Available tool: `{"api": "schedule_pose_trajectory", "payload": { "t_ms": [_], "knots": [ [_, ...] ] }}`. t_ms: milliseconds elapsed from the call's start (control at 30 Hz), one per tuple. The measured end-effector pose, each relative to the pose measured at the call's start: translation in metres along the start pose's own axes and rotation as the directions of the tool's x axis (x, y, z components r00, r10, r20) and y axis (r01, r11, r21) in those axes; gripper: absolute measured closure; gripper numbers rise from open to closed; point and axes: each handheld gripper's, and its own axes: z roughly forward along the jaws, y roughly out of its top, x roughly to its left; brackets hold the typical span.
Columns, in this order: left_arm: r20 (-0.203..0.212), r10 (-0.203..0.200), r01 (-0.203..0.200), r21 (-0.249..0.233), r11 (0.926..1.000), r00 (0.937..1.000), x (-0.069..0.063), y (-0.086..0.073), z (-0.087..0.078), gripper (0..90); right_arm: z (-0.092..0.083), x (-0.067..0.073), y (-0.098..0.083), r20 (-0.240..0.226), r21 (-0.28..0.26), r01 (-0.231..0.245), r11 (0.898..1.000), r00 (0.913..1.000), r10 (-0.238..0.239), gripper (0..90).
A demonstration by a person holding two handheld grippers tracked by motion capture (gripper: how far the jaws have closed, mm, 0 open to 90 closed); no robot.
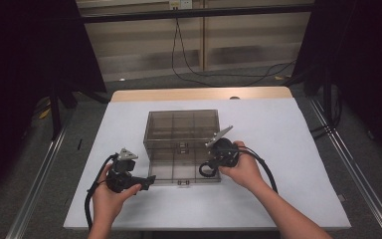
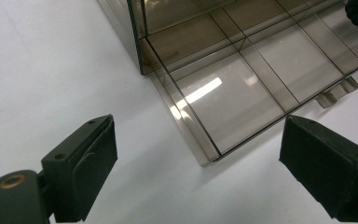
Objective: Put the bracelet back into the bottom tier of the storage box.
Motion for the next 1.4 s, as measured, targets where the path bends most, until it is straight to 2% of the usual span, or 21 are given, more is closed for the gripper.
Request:
{"api": "schedule_pose_trajectory", "payload": {
  "t_ms": [400,600,933,1400],
  "knots": [
    [0.000,0.006,-0.006,-0.001,1.0000,1.0000,0.000,0.000,0.000,11.1,0.004,0.003,0.000,-0.002,0.009,0.006,1.000,1.0000,-0.006,82.6],
    [0.001,0.001,-0.001,-0.002,1.0000,1.0000,0.000,0.000,0.000,11.0,0.003,0.004,0.000,-0.002,-0.003,0.001,1.000,1.0000,-0.001,78.0],
    [0.003,0.001,-0.001,-0.002,1.0000,1.0000,-0.001,0.001,0.001,11.1,-0.015,0.001,0.001,-0.044,-0.020,-0.027,0.999,0.9987,0.026,81.1],
    [0.008,-0.001,0.001,0.005,1.0000,1.0000,-0.001,0.000,0.001,11.1,-0.039,-0.008,0.006,-0.058,-0.037,-0.045,0.998,0.9974,0.042,88.2]
  ]
}}
